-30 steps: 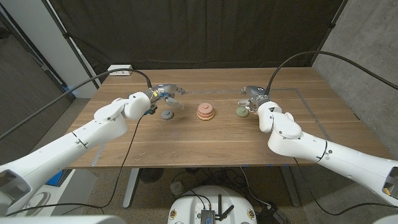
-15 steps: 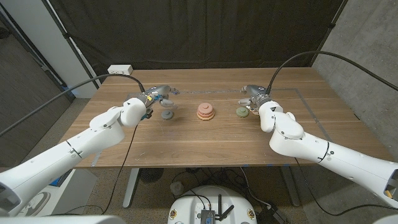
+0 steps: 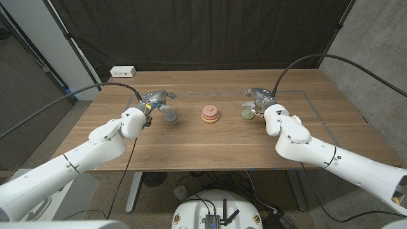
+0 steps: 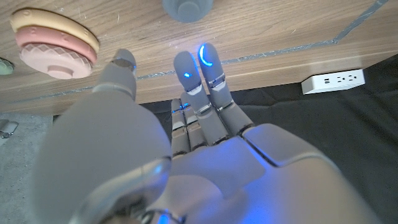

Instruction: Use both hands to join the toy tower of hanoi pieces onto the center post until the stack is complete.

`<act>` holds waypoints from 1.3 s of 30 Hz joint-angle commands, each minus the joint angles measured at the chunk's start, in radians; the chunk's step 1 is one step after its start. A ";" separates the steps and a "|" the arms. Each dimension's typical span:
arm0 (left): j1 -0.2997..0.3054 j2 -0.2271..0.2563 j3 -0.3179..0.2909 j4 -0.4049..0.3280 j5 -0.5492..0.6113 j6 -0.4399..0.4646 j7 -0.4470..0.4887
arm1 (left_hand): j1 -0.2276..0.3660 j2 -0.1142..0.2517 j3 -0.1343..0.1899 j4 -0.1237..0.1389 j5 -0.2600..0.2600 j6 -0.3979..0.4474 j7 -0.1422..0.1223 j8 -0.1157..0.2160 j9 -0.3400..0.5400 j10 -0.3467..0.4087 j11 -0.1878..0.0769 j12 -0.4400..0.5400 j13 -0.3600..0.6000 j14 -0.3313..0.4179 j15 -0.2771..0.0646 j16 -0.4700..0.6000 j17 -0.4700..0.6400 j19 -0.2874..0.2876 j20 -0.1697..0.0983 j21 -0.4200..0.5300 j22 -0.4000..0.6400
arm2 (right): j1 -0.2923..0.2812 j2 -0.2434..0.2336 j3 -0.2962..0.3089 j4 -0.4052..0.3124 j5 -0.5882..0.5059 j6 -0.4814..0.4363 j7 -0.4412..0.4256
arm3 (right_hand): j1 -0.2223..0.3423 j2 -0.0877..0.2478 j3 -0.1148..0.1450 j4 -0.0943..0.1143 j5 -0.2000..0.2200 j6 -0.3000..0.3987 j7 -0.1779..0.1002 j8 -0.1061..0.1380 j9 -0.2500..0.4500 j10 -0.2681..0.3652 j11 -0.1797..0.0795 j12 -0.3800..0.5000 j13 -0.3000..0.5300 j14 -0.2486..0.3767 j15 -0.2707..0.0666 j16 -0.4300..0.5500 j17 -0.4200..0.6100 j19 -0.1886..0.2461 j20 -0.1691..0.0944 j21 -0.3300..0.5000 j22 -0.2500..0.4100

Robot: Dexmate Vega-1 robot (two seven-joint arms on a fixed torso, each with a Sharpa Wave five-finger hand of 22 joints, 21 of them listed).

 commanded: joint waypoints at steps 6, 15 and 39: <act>0.028 0.010 -0.003 -0.012 -0.036 0.021 0.067 | 0.000 0.008 0.007 -0.001 0.009 0.012 0.000 0.004 0.000 0.014 0.001 0.000 -0.003 0.014 -0.077 0.007 0.005 0.013 -0.138 0.006 -0.001 | -0.011 0.008 0.002 -0.008 -0.037 -0.005 0.027 | -0.001 -0.003 0.008 0.000 0.005 0.005 0.005 0.001 0.004 -0.003 0.008 -0.005 0.001 0.004 -0.055 0.000 -0.001 0.001 -0.087 0.000 0.002; 0.028 0.015 -0.004 -0.014 -0.040 0.021 0.084 | -0.002 0.009 0.008 -0.001 0.010 0.013 -0.001 0.002 0.000 0.015 -0.001 -0.002 -0.005 0.015 -0.077 0.008 0.005 0.013 -0.138 0.005 -0.002 | 0.033 0.004 -0.046 -0.009 -0.100 -0.055 0.110 | -0.002 -0.010 0.008 0.000 0.004 -0.031 0.015 -0.015 0.004 -0.035 0.012 -0.015 -0.002 0.004 -0.054 0.003 0.004 -0.004 -0.087 -0.003 0.002; 0.030 0.028 -0.005 -0.024 -0.063 0.037 0.088 | -0.008 0.012 0.012 0.000 0.013 0.027 0.001 -0.001 0.000 0.026 -0.001 -0.005 -0.011 0.014 -0.077 0.007 0.002 0.015 -0.138 0.003 -0.002 | 0.121 0.046 -0.121 0.083 -0.146 -0.104 0.259 | -0.001 -0.029 0.005 -0.003 -0.001 -0.083 0.033 -0.033 0.002 -0.085 0.036 -0.019 -0.011 -0.041 -0.055 -0.035 -0.019 -0.025 -0.085 -0.010 0.002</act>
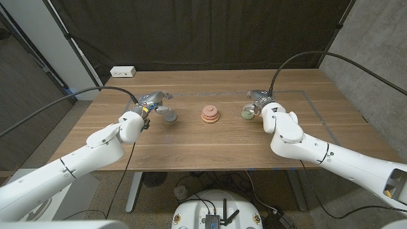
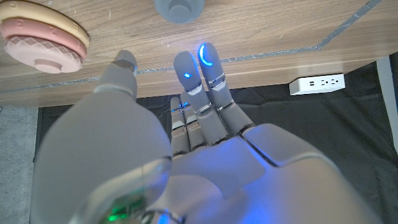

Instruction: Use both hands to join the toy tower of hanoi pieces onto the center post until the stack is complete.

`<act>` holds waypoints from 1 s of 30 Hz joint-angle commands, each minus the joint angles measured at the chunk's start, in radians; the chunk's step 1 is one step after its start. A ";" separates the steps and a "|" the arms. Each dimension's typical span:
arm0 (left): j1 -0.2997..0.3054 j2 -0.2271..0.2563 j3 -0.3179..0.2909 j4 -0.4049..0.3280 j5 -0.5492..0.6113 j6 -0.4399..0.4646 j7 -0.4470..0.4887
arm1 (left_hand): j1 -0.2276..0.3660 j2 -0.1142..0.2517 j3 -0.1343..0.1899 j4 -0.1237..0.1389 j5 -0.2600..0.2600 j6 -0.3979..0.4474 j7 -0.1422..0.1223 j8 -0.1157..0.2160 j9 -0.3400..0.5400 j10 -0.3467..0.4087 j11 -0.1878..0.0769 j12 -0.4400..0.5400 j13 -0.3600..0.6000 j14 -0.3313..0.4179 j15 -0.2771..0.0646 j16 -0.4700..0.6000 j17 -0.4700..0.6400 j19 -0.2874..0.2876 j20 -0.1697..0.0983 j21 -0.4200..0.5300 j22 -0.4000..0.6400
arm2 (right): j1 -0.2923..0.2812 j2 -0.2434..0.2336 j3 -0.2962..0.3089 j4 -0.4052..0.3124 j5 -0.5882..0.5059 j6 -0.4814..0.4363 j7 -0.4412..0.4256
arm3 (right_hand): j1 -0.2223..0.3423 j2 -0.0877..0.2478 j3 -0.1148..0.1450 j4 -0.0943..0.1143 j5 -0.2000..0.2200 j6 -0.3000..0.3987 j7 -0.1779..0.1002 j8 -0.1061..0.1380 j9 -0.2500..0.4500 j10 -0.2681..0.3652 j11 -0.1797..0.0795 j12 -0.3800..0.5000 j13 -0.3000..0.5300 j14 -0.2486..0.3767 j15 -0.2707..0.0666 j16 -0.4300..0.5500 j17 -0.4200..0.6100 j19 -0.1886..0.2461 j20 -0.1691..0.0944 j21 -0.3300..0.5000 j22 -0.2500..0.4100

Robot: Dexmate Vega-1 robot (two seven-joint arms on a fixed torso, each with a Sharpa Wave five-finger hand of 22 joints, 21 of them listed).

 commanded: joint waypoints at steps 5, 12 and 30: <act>0.008 0.012 -0.003 -0.014 -0.012 0.012 0.006 | -0.003 0.009 0.007 0.005 0.006 0.017 0.001 -0.001 0.000 0.018 -0.001 0.003 0.003 0.010 -0.075 0.004 0.003 0.011 -0.136 0.004 0.002 | 0.047 0.023 -0.041 0.057 -0.009 -0.024 0.073 | 0.010 -0.006 0.002 -0.001 -0.002 -0.011 0.003 -0.006 0.002 -0.008 0.001 -0.002 0.002 -0.006 -0.069 -0.007 0.002 -0.008 -0.089 -0.003 0.001; 0.009 0.015 -0.003 -0.017 -0.016 0.014 0.004 | -0.003 0.011 0.008 0.005 0.006 0.020 0.001 -0.001 0.000 0.019 -0.001 0.003 0.003 0.011 -0.075 0.005 0.004 0.011 -0.136 0.004 0.002 | 0.062 0.031 -0.053 0.078 0.002 -0.031 0.086 | 0.011 -0.008 0.001 0.000 -0.003 -0.017 0.006 -0.007 0.001 -0.010 0.005 0.000 0.001 -0.011 -0.070 -0.012 -0.001 -0.010 -0.089 -0.003 0.002; 0.016 0.019 -0.003 -0.017 -0.023 0.011 0.013 | -0.004 0.015 0.012 0.005 0.008 0.026 0.004 -0.002 0.001 0.024 -0.001 0.004 0.005 0.011 -0.075 0.005 0.005 0.011 -0.136 0.003 0.002 | 0.108 0.049 -0.097 0.130 0.035 -0.050 0.101 | 0.015 -0.007 -0.001 0.002 -0.006 -0.012 0.014 -0.001 0.001 -0.020 0.012 0.003 -0.004 -0.017 -0.070 -0.024 -0.005 -0.015 -0.089 -0.003 0.003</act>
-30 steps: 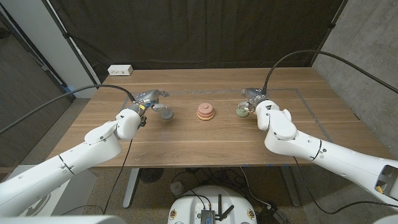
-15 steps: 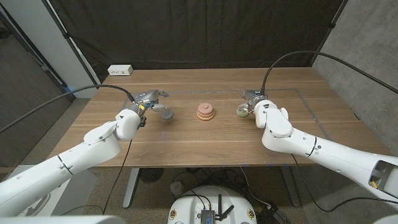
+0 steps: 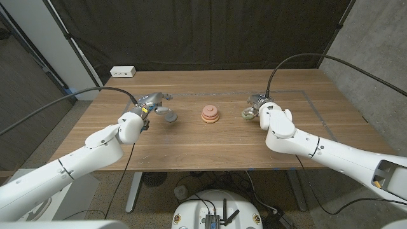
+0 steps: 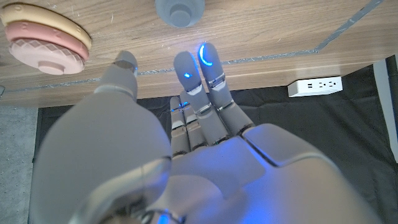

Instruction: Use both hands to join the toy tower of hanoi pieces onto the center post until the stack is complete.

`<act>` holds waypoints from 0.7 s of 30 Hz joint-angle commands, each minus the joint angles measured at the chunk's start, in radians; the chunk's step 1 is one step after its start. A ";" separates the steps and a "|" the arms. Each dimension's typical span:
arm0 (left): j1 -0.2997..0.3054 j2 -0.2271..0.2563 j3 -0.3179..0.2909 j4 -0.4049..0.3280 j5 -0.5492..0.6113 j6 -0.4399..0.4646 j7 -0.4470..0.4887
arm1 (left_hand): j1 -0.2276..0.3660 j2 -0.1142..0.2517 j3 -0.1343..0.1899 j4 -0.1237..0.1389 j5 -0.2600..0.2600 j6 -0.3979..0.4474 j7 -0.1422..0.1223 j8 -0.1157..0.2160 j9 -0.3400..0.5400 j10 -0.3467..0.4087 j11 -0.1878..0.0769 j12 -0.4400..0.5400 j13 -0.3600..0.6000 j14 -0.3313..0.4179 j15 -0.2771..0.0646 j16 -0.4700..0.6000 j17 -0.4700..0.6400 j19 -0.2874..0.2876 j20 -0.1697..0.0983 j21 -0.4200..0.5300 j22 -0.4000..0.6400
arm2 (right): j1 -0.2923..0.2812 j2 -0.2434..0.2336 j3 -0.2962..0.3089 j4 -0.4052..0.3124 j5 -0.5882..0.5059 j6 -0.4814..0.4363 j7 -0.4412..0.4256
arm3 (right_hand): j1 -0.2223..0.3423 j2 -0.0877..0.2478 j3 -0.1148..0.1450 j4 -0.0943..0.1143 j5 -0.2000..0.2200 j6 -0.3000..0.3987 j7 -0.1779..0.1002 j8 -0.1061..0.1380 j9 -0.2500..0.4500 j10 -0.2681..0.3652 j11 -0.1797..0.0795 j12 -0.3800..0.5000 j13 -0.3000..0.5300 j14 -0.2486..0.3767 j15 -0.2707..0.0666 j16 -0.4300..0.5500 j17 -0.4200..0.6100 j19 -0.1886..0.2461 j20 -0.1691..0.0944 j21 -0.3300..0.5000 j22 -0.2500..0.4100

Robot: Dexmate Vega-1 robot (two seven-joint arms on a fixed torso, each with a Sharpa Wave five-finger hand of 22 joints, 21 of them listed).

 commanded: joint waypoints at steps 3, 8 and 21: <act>0.002 0.003 0.001 0.002 -0.005 -0.004 0.003 | 0.000 0.012 0.009 0.001 0.009 0.011 -0.003 -0.002 0.001 0.010 0.001 0.004 0.002 0.010 -0.075 0.005 0.005 0.011 -0.136 0.004 0.002 | 0.033 0.013 -0.032 0.036 0.029 -0.014 0.008 | 0.003 0.006 -0.002 0.003 -0.002 0.010 0.006 0.003 0.003 -0.003 0.004 0.004 0.000 0.002 -0.077 -0.001 0.004 -0.005 -0.092 -0.002 0.003; 0.000 0.002 0.002 0.004 -0.005 -0.006 0.004 | -0.002 0.014 0.010 0.001 0.009 0.010 -0.003 -0.004 0.002 0.010 0.002 0.003 0.003 0.011 -0.075 0.005 0.006 0.010 -0.136 0.003 0.002 | 0.043 0.017 -0.044 0.048 0.038 -0.018 0.003 | 0.003 0.007 -0.002 0.003 -0.002 0.009 0.008 0.003 0.003 -0.002 0.004 0.005 0.000 0.003 -0.077 -0.001 0.005 -0.005 -0.092 -0.002 0.003; -0.004 0.002 0.002 0.013 -0.009 -0.010 0.005 | -0.002 0.015 0.013 0.000 0.011 0.013 -0.005 -0.006 0.002 0.015 0.002 0.004 0.003 0.009 -0.075 0.005 0.007 0.010 -0.136 0.002 0.002 | 0.065 0.025 -0.069 0.071 0.070 -0.031 -0.011 | 0.006 0.008 -0.003 0.003 -0.004 0.005 0.007 0.003 0.003 -0.001 0.000 0.008 -0.002 0.004 -0.077 -0.004 0.006 -0.006 -0.092 -0.001 0.004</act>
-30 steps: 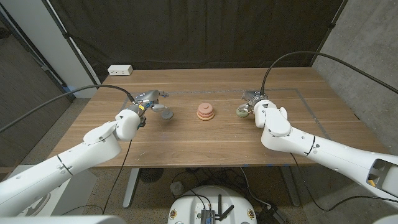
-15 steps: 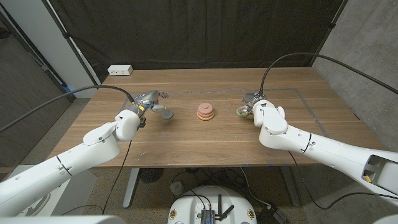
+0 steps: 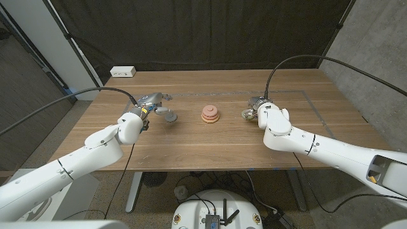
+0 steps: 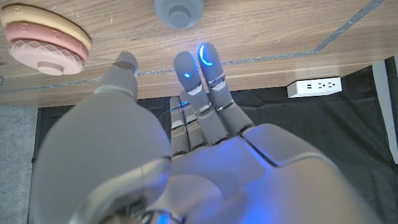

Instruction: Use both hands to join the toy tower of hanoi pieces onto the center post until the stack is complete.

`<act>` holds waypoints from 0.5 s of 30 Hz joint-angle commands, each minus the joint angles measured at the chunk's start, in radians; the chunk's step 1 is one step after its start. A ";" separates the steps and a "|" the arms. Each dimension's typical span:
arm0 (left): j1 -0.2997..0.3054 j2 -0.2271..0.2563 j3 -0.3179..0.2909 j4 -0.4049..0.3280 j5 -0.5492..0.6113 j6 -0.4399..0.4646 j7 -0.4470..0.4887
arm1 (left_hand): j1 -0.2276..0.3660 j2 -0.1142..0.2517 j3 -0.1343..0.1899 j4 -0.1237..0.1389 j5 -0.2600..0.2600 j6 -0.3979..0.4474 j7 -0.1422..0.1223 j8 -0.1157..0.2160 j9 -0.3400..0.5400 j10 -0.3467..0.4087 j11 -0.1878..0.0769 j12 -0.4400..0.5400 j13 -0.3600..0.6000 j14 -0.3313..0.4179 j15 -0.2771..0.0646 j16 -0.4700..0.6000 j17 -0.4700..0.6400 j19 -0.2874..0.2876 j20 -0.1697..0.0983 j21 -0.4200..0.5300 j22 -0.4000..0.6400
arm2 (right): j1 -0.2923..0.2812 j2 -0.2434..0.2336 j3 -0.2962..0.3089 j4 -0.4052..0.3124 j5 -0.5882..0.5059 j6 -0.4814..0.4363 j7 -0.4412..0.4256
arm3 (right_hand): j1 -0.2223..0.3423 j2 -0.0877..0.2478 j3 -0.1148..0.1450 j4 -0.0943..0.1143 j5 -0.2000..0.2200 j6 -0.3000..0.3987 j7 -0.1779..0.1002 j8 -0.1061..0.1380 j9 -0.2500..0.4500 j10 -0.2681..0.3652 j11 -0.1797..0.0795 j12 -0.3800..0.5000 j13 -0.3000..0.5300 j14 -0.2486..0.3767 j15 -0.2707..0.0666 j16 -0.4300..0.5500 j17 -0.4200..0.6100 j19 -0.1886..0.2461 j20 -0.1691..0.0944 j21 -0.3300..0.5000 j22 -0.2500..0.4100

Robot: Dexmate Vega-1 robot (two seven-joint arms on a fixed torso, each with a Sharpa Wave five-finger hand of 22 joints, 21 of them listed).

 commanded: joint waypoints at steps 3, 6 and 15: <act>-0.006 -0.001 0.002 0.009 -0.004 -0.007 0.002 | 0.001 0.012 0.007 0.001 0.004 0.007 -0.002 -0.006 0.002 0.008 0.002 0.004 0.003 0.007 -0.075 0.003 0.001 0.010 -0.136 0.002 0.002 | 0.024 0.009 -0.029 0.025 0.035 -0.015 -0.021 | 0.007 0.008 0.000 0.000 -0.004 0.001 0.003 0.003 0.002 -0.001 0.000 0.004 0.002 0.003 -0.077 0.000 0.003 -0.006 -0.092 0.000 0.004; -0.007 -0.001 0.003 0.011 -0.003 -0.007 0.002 | 0.001 0.012 0.007 0.001 0.005 0.008 -0.002 -0.006 0.002 0.008 0.000 0.003 0.004 0.006 -0.075 0.002 -0.001 0.012 -0.136 0.003 0.002 | 0.027 0.008 -0.035 0.029 0.043 -0.016 -0.027 | 0.008 0.008 -0.001 0.000 -0.004 -0.002 0.003 0.003 0.002 -0.001 0.001 0.005 0.001 0.002 -0.077 -0.002 0.002 -0.006 -0.092 0.000 0.004; -0.007 -0.002 0.003 0.010 -0.005 -0.004 0.002 | 0.000 0.012 0.009 0.000 0.006 0.010 -0.001 -0.007 0.003 0.009 0.002 0.002 0.004 0.008 -0.075 0.004 0.001 0.013 -0.136 0.003 0.002 | 0.047 0.011 -0.063 0.045 0.058 -0.028 -0.027 | 0.010 0.008 -0.002 -0.001 -0.005 -0.005 0.005 0.002 0.002 -0.001 0.005 0.006 0.000 0.003 -0.077 -0.004 0.002 -0.006 -0.092 0.001 0.004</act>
